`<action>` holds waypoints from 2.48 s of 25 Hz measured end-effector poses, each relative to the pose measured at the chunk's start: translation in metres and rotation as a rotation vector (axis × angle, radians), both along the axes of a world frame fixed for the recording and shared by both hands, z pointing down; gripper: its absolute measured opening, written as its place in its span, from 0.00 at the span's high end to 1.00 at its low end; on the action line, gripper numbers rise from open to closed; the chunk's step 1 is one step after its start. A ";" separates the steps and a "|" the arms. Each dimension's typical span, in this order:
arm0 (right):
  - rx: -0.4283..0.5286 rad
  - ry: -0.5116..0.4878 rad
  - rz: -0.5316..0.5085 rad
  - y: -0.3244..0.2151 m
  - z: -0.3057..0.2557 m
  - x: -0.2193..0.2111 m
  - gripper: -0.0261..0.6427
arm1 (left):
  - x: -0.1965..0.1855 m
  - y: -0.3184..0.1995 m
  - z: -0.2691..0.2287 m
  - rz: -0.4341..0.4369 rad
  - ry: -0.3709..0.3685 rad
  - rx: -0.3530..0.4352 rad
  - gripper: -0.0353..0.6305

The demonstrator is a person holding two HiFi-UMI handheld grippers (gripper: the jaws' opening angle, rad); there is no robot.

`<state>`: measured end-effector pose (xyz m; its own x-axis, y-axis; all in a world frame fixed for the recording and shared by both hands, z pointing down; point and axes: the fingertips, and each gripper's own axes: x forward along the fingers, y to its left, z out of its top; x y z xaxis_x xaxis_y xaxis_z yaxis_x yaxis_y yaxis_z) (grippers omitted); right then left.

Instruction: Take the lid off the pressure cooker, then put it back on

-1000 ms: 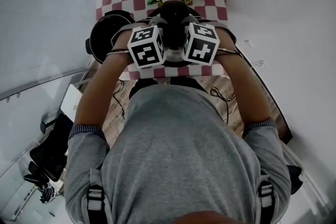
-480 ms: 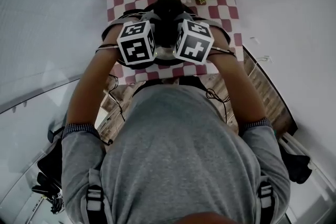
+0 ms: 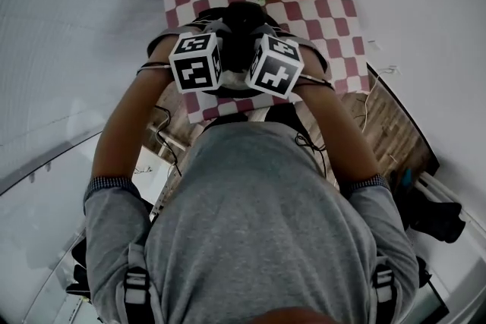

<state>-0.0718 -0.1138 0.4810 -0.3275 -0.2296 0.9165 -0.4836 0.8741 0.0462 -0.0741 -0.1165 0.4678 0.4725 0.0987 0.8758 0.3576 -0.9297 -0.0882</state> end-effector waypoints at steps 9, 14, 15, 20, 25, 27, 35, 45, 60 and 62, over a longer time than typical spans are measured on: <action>-0.027 -0.014 0.127 -0.003 0.018 -0.037 0.53 | -0.036 -0.006 0.018 0.112 -0.014 -0.006 0.50; -0.026 -0.022 0.176 -0.009 0.021 -0.049 0.53 | -0.047 -0.012 0.022 0.158 -0.022 -0.008 0.50; -0.026 -0.023 0.184 -0.011 0.021 -0.049 0.53 | -0.048 -0.014 0.023 0.166 -0.024 -0.009 0.50; -0.018 -0.013 0.221 -0.019 0.026 -0.053 0.53 | -0.052 -0.022 0.029 0.196 -0.032 -0.008 0.50; -0.032 -0.014 0.237 -0.020 0.035 -0.055 0.52 | -0.054 -0.023 0.038 0.209 -0.030 -0.025 0.50; -0.035 -0.021 0.237 -0.020 0.035 -0.055 0.52 | -0.054 -0.023 0.038 0.209 -0.023 -0.041 0.50; -0.041 -0.058 0.166 -0.019 0.035 -0.056 0.53 | -0.052 -0.023 0.039 0.158 -0.009 -0.100 0.50; -0.073 -0.058 0.056 -0.017 0.035 -0.058 0.52 | -0.052 -0.024 0.039 0.065 -0.051 -0.119 0.50; -0.111 -0.066 -0.169 -0.019 0.046 -0.054 0.52 | -0.049 -0.028 0.052 -0.154 -0.082 -0.167 0.50; -0.113 -0.060 -0.202 -0.020 0.048 -0.053 0.52 | -0.049 -0.028 0.051 -0.185 -0.075 -0.176 0.50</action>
<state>-0.1253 -0.1334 0.5286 -0.4114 -0.0511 0.9100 -0.2969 0.9515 -0.0808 -0.1234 -0.1446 0.5191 0.4309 0.1701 0.8862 0.1792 -0.9786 0.1007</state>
